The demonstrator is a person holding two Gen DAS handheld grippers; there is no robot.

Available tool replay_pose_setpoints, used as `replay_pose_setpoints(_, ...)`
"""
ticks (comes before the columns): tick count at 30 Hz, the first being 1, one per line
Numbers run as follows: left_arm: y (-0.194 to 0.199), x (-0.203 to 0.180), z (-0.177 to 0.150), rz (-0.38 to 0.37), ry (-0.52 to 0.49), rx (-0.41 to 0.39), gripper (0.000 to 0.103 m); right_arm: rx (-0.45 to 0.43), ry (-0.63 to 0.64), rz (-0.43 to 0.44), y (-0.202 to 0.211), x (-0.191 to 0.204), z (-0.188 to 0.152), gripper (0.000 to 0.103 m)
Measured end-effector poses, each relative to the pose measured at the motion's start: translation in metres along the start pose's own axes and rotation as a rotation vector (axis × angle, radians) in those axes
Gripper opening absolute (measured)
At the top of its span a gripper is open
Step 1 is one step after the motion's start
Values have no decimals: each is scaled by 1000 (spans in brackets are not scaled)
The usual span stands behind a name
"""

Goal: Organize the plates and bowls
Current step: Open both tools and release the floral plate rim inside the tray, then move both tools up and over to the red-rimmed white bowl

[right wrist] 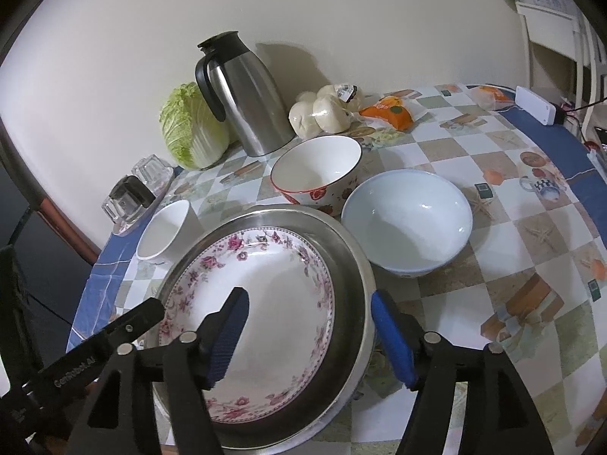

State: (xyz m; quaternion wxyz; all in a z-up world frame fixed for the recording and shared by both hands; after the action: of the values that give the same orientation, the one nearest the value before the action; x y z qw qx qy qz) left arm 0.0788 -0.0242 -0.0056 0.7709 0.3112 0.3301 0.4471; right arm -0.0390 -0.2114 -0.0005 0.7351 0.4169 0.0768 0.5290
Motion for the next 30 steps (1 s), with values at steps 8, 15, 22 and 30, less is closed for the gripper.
replay_pose_setpoints(8, -5, 10, -3, 42, 35, 25, 92, 15, 37, -22, -1, 2, -2, 89)
replay_pose_setpoints(15, -10, 12, -9, 70, 49, 63, 93, 22, 44, -54, 4, -3, -2, 101)
replay_pose_setpoints(22, -10, 8, -13, 93, 52, 86, 93, 29, 67, -83, 10, -5, -2, 103)
replay_pose_setpoints(30, -6, 6, -16, 122, 47, 97, 94, 40, 98, -105, 17, -3, -3, 103)
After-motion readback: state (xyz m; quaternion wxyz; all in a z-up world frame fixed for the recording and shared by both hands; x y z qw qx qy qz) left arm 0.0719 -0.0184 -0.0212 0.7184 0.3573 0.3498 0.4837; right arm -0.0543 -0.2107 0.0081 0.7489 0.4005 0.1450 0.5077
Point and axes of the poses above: each gripper's, at about its wrist camera, not at the fingertips, and y roughly against the way its jaws point, x to its left, z to its top, the point moved 5 cm from there along -y, roughly the way its jaws point, and after that the axes turned 1 degree about z, right-handed, at the moved point
